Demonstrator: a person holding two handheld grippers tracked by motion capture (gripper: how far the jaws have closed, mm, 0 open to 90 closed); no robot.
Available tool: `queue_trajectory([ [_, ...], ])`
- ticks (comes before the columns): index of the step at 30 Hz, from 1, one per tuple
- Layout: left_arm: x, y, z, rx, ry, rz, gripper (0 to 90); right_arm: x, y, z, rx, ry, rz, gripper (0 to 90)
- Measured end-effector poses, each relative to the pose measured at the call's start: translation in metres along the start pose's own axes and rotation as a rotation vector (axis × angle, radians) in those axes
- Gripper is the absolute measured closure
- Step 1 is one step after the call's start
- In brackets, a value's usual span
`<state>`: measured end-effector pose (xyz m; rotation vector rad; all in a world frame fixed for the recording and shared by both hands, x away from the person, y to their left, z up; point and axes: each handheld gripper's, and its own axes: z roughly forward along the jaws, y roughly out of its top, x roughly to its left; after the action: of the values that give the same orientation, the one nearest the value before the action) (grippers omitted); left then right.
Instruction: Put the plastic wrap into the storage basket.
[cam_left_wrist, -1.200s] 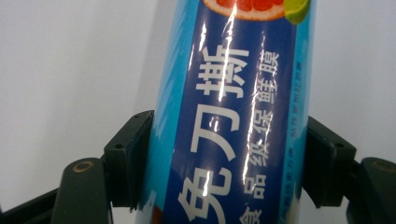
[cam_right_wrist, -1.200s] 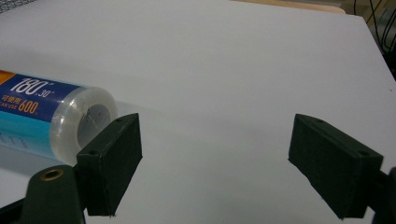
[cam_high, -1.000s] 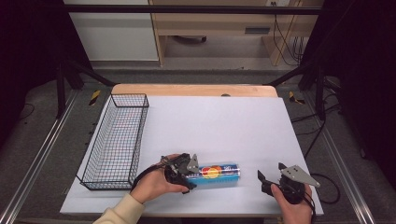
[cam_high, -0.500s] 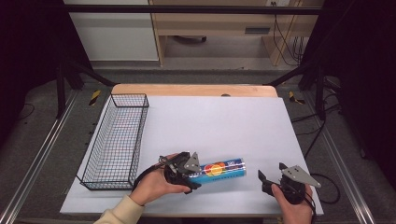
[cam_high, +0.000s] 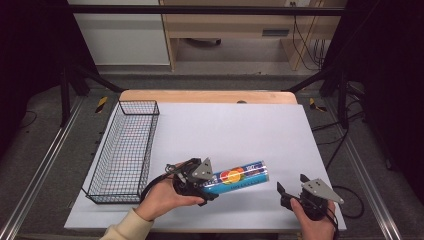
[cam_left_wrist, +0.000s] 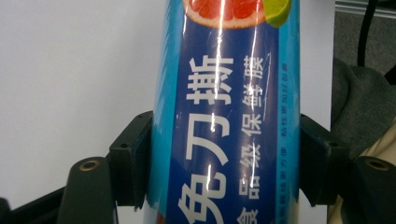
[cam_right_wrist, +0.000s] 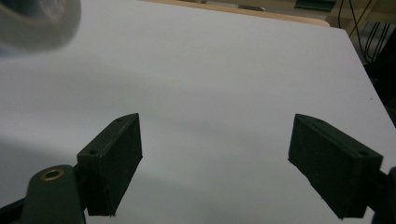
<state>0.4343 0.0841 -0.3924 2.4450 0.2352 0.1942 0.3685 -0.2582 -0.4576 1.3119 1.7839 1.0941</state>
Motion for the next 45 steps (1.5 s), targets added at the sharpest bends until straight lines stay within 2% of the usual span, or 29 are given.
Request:
queue_trajectory([
  [5,-0.004,0.006,-0.019,-0.018,0.019,-0.007,31.3,0.0,0.001,-0.003,-0.023,-0.026,-0.012,17.2],
  [7,-0.006,0.011,-0.031,-0.026,0.067,-0.016,31.4,0.002,0.002,-0.005,-0.033,-0.013,-0.011,17.1],
  [10,-0.007,0.014,-0.04,-0.032,0.069,-0.034,31.5,0.005,0.003,-0.006,-0.035,-0.004,-0.014,16.9],
  [11,-0.009,0.017,-0.046,-0.037,0.09,-0.031,31.6,0.008,0.003,-0.008,-0.04,-0.001,-0.028,16.8],
  [14,-0.01,0.025,-0.061,-0.036,0.116,-0.034,31.6,0.01,0.003,-0.007,-0.036,0.007,-0.036,16.7],
  [18,-0.008,0.027,-0.065,-0.026,0.145,-0.053,31.7,0.009,0.003,-0.009,-0.049,0.002,-0.029,16.7],
  [19,-0.006,0.026,-0.065,-0.025,0.16,-0.064,31.7,0.007,0.003,-0.012,-0.059,-0.01,-0.014,16.7],
  [22,0.001,0.022,-0.065,-0.008,0.173,-0.106,31.8,0.006,0.003,-0.013,-0.061,-0.015,-0.009,16.7],
  [25,0.006,0.018,-0.067,0.002,0.201,-0.129,31.9,0.005,0.003,-0.015,-0.064,-0.023,-0.016,16.8],
  [28,0.012,0.014,-0.073,-0.03,0.192,-0.159,31.9,0.006,0.003,-0.014,-0.067,-0.022,-0.017,16.8],
  [35,0.025,0.01,-0.087,-0.023,0.208,-0.198,32.0,0.008,0.004,-0.01,-0.055,-0.006,-0.03,16.7],
  [42,0.023,0.004,-0.092,-0.029,0.215,-0.214,32.0,0.008,0.004,-0.011,-0.052,-0.009,-0.034,15.5],
  [45,0.023,0.001,-0.094,-0.033,0.219,-0.221,32.0,0.009,0.003,-0.01,-0.032,-0.001,-0.016,12.4],
])
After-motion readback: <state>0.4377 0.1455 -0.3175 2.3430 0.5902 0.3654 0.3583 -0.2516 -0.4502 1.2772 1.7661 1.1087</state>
